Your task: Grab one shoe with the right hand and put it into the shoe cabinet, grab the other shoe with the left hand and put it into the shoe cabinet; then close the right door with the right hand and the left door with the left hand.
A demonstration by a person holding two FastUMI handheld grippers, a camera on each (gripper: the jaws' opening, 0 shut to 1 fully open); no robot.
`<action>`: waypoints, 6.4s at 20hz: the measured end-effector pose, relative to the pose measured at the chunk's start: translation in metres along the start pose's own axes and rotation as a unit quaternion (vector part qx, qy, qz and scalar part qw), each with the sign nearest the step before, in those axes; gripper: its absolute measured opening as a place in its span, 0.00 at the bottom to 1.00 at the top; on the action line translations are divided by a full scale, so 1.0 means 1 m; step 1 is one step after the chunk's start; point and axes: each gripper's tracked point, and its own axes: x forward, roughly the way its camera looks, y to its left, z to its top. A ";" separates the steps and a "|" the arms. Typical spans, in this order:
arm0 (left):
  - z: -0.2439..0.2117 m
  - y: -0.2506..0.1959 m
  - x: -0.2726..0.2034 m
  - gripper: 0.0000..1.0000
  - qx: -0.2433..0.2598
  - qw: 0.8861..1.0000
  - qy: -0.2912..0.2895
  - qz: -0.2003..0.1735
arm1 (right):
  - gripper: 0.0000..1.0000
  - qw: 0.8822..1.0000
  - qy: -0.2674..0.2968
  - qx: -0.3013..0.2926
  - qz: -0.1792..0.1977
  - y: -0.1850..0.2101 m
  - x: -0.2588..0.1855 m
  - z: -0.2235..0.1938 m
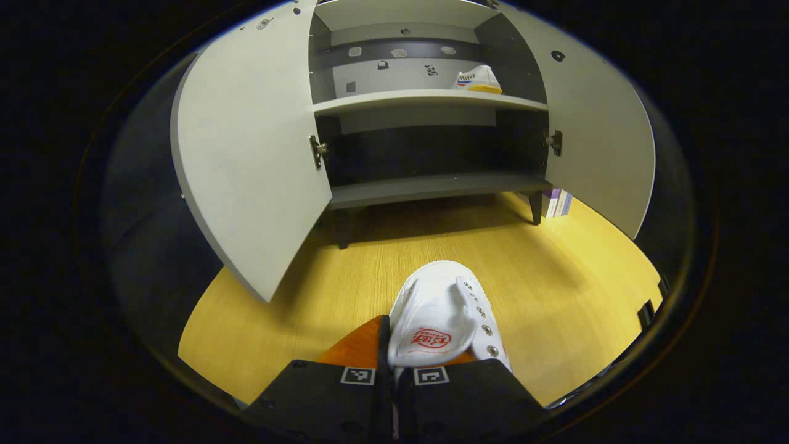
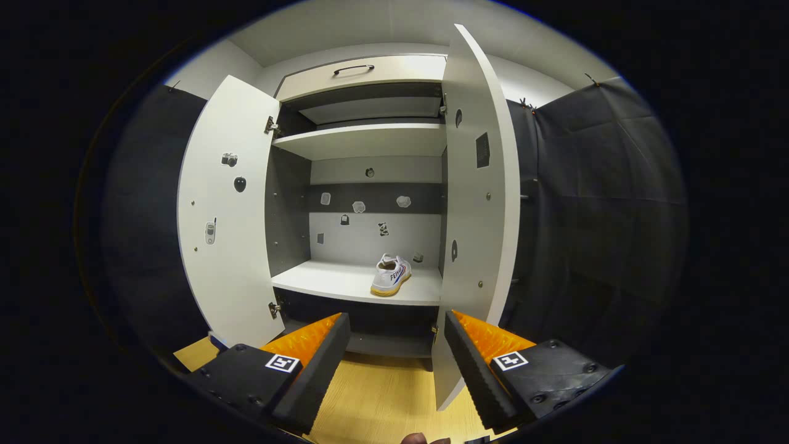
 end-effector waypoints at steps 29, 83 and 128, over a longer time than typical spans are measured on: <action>0.438 0.032 0.123 0.08 -0.058 0.991 -0.060 0.102 | 0.98 0.997 0.023 0.041 -0.062 -0.130 -0.033 -0.038; 0.418 -0.045 -0.097 0.97 0.010 0.953 -0.302 -0.006 | 0.98 0.991 -0.024 0.078 -0.103 -0.214 -0.009 0.037; 0.253 0.122 -0.232 0.97 -0.068 0.958 -0.277 0.041 | 0.98 0.997 -0.046 0.048 0.043 0.037 0.061 0.071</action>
